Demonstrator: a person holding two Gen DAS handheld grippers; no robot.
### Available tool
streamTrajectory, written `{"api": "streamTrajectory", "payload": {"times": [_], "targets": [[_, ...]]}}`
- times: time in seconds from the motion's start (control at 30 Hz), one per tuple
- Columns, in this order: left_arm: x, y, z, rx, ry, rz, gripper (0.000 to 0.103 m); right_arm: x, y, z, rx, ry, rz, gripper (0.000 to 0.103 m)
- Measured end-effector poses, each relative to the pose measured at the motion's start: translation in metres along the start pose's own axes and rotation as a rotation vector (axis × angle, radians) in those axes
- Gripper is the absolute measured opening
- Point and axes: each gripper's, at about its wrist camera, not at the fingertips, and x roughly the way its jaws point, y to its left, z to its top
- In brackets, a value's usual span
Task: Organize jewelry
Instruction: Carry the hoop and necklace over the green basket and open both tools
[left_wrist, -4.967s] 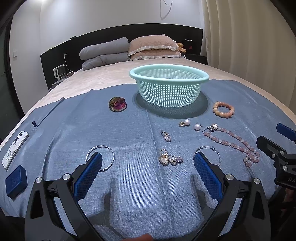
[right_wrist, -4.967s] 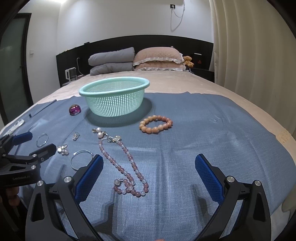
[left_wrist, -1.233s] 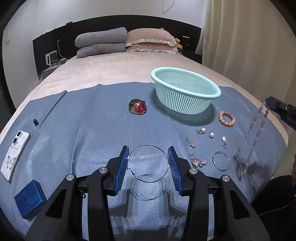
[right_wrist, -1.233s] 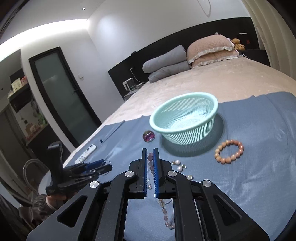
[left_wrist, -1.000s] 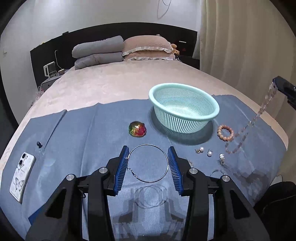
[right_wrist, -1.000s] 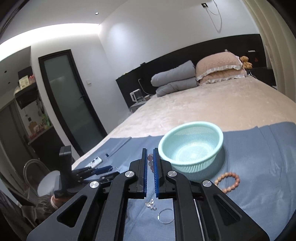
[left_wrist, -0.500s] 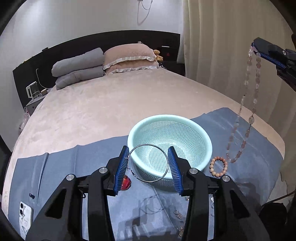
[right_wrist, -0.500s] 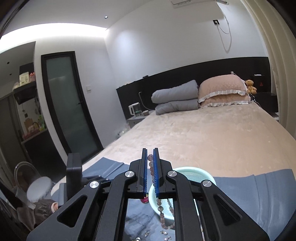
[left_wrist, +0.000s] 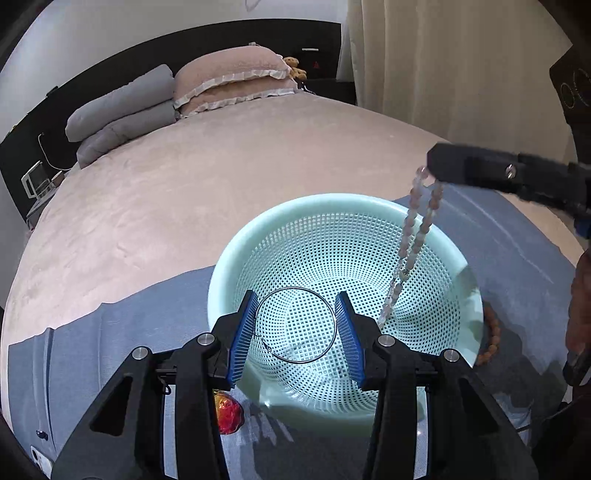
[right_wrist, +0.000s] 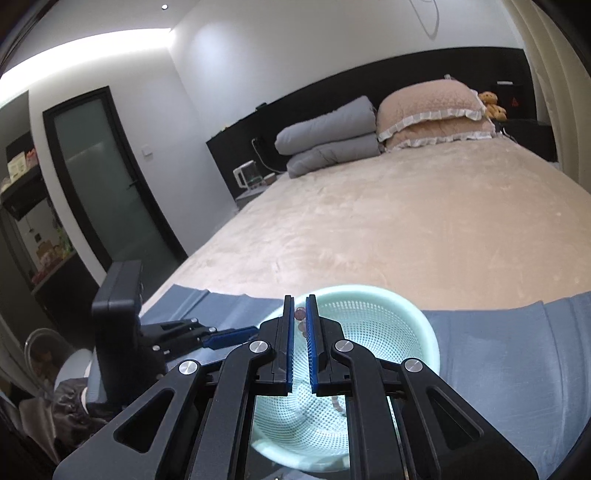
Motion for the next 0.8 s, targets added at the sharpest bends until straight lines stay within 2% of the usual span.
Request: {"api": "streamTrajectory", "payload": {"times": [0.1,0.23,0.4,0.57,0.6,0.67,0.73,0.8], "targets": [[0.018,-0.002,-0.004,0.007,0.033,-0.017,0.044,0.028,-0.019,-0.020,0.016,0.076,-0.020,0.006],[0.027,-0.005,-0.010,0.010,0.048,-0.022,0.044,0.044,-0.032,-0.036,0.030,0.127,-0.036,0.006],[0.028,-0.008,-0.012,0.022,0.049,-0.020,0.045,0.045,-0.033,-0.044,0.017,0.140,-0.055,0.007],[0.017,-0.004,-0.014,0.000,0.038,-0.029,0.046,0.030,-0.030,-0.045,0.008,0.110,-0.046,0.009],[0.014,-0.001,-0.013,-0.007,0.037,-0.029,0.050,0.025,-0.029,-0.044,0.007,0.100,-0.049,0.010],[0.004,0.004,-0.014,-0.015,0.016,-0.024,0.058,0.015,-0.028,-0.043,0.008,0.082,-0.050,0.021],[-0.008,0.007,-0.013,-0.003,-0.008,-0.015,0.070,0.001,-0.026,-0.040,0.004,0.041,-0.073,0.058],[-0.023,0.010,-0.014,0.019,-0.030,0.004,0.073,-0.017,-0.021,-0.038,-0.009,-0.008,-0.084,0.065]]}}
